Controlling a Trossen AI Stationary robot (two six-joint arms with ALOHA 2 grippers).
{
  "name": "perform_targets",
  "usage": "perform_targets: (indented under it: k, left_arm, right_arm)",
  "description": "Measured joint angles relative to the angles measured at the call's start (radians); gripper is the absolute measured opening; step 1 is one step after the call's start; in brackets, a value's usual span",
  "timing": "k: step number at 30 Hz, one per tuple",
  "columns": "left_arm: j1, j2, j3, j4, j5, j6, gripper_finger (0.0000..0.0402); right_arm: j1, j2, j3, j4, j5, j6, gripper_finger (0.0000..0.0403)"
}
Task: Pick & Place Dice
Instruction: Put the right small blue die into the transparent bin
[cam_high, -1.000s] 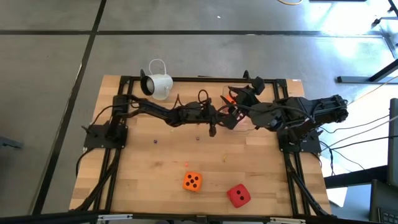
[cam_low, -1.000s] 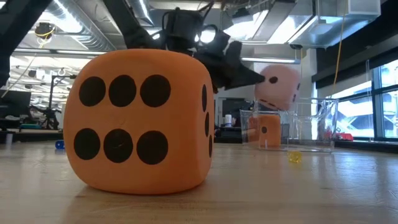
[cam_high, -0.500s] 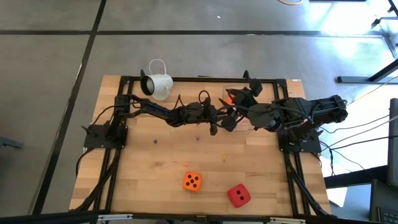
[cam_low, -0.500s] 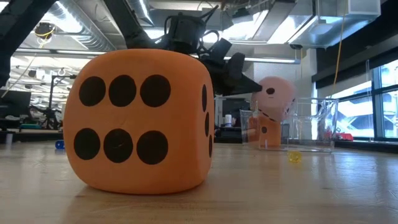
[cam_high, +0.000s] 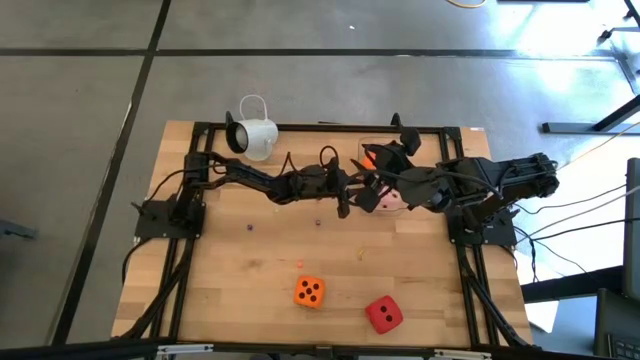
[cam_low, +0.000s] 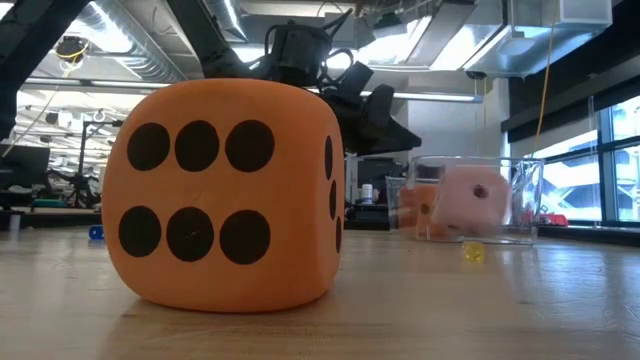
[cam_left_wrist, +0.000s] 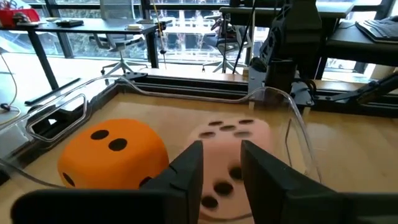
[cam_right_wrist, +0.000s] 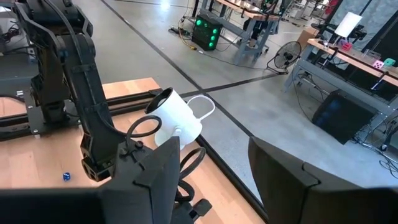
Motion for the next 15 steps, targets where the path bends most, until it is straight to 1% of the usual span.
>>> perform_targets:
  k: [3,7,10,15]
  left_arm:
    - [0.000,-0.007,0.000,-0.029,0.008,0.002,0.0111]
    - [0.000,-0.063,0.000,-0.122,0.069,0.002,0.0108]
    - [0.000,-0.136,0.000,-0.269,0.123,0.001,0.0102]
    - [-0.002,-0.285,0.000,-0.569,0.212,0.010,0.0093]
  right_arm:
    - [0.000,0.000,0.000,-0.003,0.000,-0.002,0.0190]
    - [0.000,0.000,0.000,-0.036,0.000,0.002,0.0190]
    - [0.000,0.000,0.000,-0.072,0.000,0.040,0.0190]
    - [0.000,0.000,-0.008,-0.122,0.000,0.090,0.0190]
